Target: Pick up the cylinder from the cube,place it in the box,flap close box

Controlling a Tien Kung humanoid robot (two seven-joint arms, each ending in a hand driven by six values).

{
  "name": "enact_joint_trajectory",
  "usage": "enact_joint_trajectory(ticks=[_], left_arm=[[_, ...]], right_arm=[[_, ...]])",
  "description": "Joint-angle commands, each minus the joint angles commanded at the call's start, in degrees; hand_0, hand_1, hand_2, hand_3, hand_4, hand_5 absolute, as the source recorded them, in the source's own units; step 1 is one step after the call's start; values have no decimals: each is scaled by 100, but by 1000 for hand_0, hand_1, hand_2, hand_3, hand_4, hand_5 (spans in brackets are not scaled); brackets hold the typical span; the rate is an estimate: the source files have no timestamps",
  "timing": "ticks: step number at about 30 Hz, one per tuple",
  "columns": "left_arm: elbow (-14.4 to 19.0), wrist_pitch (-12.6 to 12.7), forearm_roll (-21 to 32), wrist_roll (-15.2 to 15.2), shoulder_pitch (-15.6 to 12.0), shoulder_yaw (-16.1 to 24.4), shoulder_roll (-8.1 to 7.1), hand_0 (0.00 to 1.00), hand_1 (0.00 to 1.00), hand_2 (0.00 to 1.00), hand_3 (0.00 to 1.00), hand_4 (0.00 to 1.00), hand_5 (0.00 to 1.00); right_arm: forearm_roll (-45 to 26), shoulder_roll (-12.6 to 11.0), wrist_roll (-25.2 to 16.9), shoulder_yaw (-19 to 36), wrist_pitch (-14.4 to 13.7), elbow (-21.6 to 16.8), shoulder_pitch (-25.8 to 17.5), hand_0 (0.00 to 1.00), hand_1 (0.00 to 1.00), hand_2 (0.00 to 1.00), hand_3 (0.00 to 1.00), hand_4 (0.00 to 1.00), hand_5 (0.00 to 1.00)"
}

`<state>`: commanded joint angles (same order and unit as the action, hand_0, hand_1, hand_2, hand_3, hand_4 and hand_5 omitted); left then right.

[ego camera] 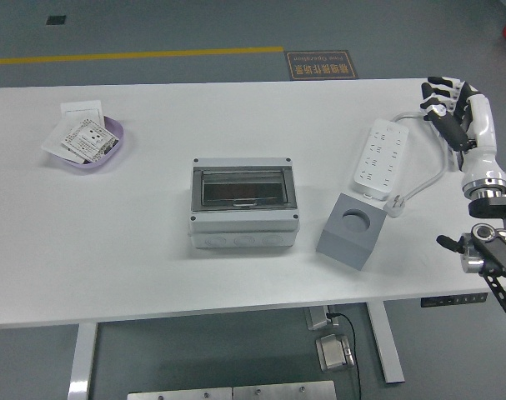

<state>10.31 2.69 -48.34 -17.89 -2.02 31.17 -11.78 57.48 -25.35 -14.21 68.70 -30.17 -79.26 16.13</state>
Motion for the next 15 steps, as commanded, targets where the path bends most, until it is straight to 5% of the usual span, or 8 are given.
enact_joint_trajectory(ticks=[4, 5, 7, 15], left_arm=[[0, 9, -52, 12, -19, 154, -74, 587, 599, 535, 564, 555, 226], [0, 13, -92, 10, -24, 240, -90, 587, 600, 535, 565, 556, 225], [0, 28, -191, 4, -39, 482, -137, 587, 600, 535, 565, 556, 225], [0, 57, -192, 33, -110, 826, -321, 590, 600, 538, 564, 556, 225]], right_arm=[[-730, -126, -172, 160, 37, -93, 62, 676, 633, 653, 668, 754, 583], [-874, -148, -173, 172, 39, -115, 73, 791, 702, 712, 682, 798, 669], [-1200, -188, -143, 187, 42, -172, 95, 791, 702, 712, 682, 798, 669], [-1609, -228, 106, 107, 46, -396, 85, 830, 747, 749, 712, 829, 743]])
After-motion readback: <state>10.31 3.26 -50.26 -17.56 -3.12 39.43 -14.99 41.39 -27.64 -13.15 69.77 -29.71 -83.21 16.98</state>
